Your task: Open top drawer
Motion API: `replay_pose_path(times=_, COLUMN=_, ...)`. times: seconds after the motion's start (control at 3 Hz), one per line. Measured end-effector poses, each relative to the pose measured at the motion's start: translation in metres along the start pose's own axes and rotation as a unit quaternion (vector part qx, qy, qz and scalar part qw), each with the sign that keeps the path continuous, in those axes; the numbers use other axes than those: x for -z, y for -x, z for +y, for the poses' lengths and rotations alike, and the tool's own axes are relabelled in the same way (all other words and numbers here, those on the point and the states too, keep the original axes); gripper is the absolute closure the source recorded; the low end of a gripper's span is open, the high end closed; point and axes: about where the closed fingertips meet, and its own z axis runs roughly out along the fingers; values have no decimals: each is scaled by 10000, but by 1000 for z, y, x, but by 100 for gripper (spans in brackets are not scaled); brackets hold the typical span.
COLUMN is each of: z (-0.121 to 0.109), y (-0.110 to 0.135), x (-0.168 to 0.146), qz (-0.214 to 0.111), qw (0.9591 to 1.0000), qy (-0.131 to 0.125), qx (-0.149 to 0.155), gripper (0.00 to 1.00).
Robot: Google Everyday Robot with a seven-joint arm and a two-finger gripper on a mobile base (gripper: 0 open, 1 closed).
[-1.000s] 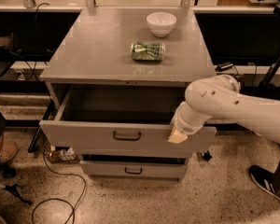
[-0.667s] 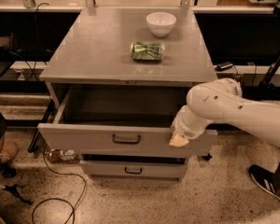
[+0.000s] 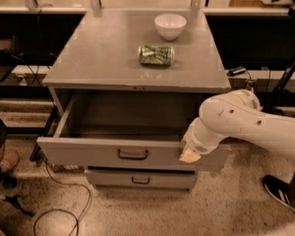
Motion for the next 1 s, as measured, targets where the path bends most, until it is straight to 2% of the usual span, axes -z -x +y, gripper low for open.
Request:
replay_pose_path(times=0.33, z=0, y=0, x=0, qz=0, qw=10000, qy=0, qx=-1, gripper=100)
replay_pose_path(times=0.67, z=33, y=-6, x=8, qz=16, qw=9997, qy=71, qx=-234, gripper=100)
replay_pose_path(times=1.0, z=33, y=-6, x=8, qz=16, qw=9997, qy=71, qx=-235, gripper=100)
